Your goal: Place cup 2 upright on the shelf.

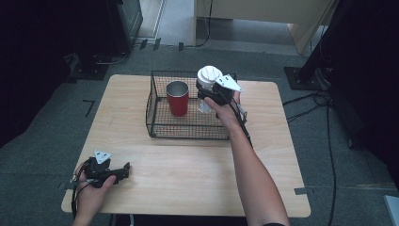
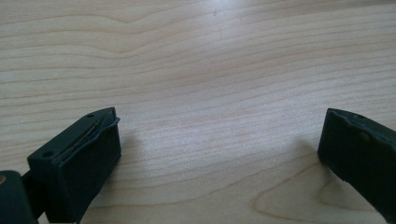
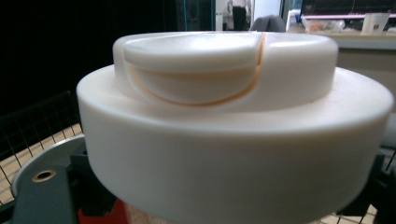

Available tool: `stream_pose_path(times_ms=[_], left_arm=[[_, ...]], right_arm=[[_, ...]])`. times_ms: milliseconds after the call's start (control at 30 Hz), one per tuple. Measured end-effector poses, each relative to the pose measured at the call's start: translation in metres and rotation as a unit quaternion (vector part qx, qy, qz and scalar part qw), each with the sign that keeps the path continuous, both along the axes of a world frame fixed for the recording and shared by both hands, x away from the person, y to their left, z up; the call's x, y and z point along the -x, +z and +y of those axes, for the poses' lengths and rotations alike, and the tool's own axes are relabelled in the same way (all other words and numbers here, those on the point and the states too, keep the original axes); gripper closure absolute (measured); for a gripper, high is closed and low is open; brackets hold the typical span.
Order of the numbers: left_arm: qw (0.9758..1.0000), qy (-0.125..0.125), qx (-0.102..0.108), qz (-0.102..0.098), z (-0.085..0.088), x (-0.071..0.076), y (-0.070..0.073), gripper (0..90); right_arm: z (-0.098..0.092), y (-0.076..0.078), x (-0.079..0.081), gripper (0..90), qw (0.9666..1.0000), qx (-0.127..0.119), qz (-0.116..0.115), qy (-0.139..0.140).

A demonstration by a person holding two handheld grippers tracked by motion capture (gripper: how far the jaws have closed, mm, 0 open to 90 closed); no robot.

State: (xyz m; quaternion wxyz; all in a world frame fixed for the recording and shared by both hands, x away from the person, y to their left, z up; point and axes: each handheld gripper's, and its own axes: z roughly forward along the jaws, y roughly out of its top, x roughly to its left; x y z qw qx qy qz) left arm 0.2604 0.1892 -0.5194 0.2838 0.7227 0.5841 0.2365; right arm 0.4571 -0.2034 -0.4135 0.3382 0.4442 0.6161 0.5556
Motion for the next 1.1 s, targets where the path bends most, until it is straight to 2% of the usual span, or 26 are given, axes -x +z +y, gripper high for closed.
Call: stream_pose_path(times_ms=[167, 367, 467, 667, 967, 1100], left_arm=[[1.0000, 0.000, 0.000, 0.000, 0.000, 0.000, 0.000, 0.0], [1.0000, -0.001, 0.000, 0.000, 0.000, 0.000, 0.000, 0.0], [1.0000, -0.001, 0.000, 0.001, 0.000, 0.000, 0.000, 0.0], [1.0000, -0.003, 0.000, 0.001, 0.000, 0.000, 0.000, 0.0], [1.0000, -0.004, -0.001, 0.002, 0.000, 0.000, 0.000, 0.0], [1.0000, -0.004, -0.001, 0.002, 0.000, 0.000, 0.000, 0.0]], right_arm=[[0.002, -0.004, -0.005, 15.6, 0.9996, 0.020, 0.017, 0.002], [0.008, -0.006, -0.009, 15.5, 0.9990, 0.029, 0.031, 0.012], [0.010, -0.007, -0.011, 15.5, 0.9983, 0.041, 0.038, 0.015], [0.010, -0.013, -0.013, 15.5, 0.9972, 0.051, 0.053, 0.012], [0.008, -0.018, -0.017, 15.4, 0.9955, 0.052, 0.078, 0.013], [0.008, -0.018, -0.017, 15.5, 0.9958, 0.048, 0.076, 0.014]])
